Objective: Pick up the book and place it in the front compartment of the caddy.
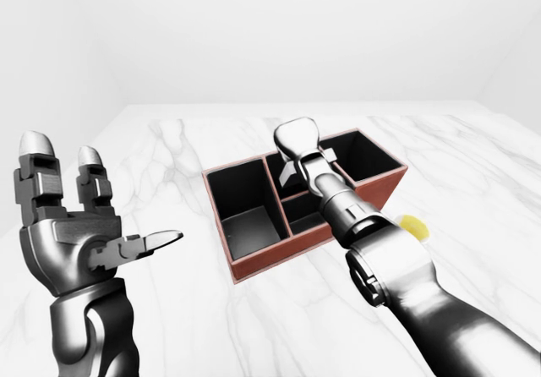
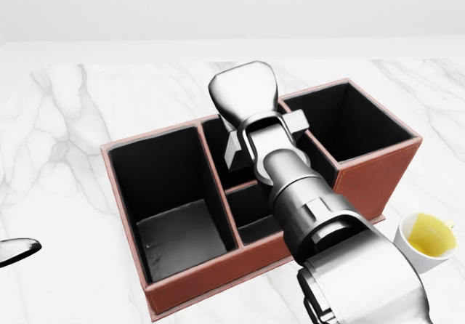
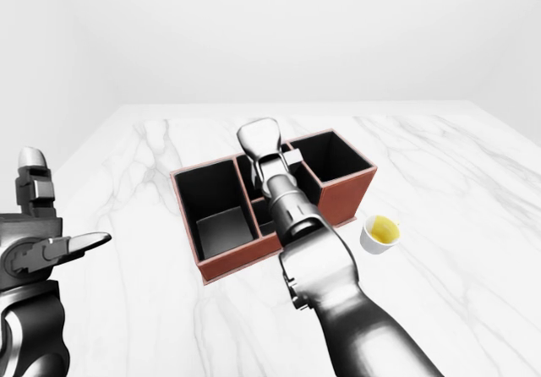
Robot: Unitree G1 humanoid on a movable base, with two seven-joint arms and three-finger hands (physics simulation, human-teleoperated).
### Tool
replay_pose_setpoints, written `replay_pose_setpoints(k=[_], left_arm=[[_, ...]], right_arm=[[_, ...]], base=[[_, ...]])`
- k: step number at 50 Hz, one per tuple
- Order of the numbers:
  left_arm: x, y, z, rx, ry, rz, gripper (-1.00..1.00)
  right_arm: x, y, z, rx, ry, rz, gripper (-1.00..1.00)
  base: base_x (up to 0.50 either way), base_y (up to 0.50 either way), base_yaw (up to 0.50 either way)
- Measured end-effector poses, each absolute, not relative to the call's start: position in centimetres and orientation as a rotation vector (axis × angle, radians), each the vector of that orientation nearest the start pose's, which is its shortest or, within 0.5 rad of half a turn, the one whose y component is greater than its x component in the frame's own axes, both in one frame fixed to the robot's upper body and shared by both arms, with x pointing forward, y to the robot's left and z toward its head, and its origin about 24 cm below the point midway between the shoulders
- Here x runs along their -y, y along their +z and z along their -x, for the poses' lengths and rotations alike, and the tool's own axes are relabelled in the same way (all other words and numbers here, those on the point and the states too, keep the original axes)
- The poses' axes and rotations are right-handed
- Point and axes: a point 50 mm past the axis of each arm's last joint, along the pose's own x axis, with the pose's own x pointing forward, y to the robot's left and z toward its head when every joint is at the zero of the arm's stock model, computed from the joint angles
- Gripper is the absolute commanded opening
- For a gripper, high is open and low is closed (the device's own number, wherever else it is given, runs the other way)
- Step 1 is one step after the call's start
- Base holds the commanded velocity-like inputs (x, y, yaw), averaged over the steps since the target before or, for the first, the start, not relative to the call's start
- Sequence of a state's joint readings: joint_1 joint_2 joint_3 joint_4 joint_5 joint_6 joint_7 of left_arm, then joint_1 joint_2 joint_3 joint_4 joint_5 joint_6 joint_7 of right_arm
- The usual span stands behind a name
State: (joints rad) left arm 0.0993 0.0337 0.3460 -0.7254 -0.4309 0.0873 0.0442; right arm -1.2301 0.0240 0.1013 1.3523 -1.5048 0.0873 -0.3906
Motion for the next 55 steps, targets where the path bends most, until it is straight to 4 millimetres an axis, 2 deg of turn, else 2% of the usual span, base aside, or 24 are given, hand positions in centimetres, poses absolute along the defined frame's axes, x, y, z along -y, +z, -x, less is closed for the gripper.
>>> replay_pose_setpoints(k=[2, 3, 4, 26, 33, 40, 48, 52, 55], left_arm=[[-22.2, 17.7, -18.7, 0.592, 0.224, 0.251, 1.00], [-22.2, 17.7, -18.7, 0.591, 0.223, 0.251, 1.00], [-22.2, 17.6, -18.7, 0.589, 0.223, 0.250, 1.00], [-22.0, 17.5, -18.6, 0.585, 0.216, 0.245, 1.00], [-21.9, 17.5, -18.6, 0.581, 0.214, 0.244, 1.00], [-21.9, 17.4, -18.6, 0.578, 0.213, 0.243, 1.00], [-21.9, 17.4, -18.5, 0.579, 0.212, 0.243, 1.00], [-21.9, 17.5, -18.5, 0.581, 0.212, 0.243, 1.00], [-21.9, 17.5, -18.4, 0.582, 0.211, 0.242, 1.00]], right_arm=[[4.7, 15.4, -41.0, 0.396, 0.009, 1.739, -1.00], [4.7, 15.4, -41.0, 0.395, 0.009, 1.738, -0.32], [4.7, 15.4, -41.0, 0.397, 0.007, 1.739, 1.00], [4.9, 16.3, -41.2, 0.432, -0.026, 1.753, 1.00], [5.1, 17.3, -41.4, 0.430, -0.048, 1.731, 1.00], [5.3, 19.4, -41.8, 0.404, -0.084, 1.604, 1.00], [5.6, 23.3, -42.1, 0.380, -0.115, 1.337, 1.00], [5.2, 26.0, -41.4, 0.441, -0.089, 1.173, 1.00], [4.6, 27.1, -40.2, 0.492, -0.030, 1.073, 1.00]], base=[[0.00, 0.00, 0.00], [0.00, 0.00, 0.00], [0.00, 0.00, 0.00], [0.00, 0.00, 0.00], [0.00, 0.00, 0.00], [0.00, 0.00, 0.00], [0.00, 0.00, 0.00], [0.00, 0.00, 0.00], [0.00, 0.00, 0.00]])
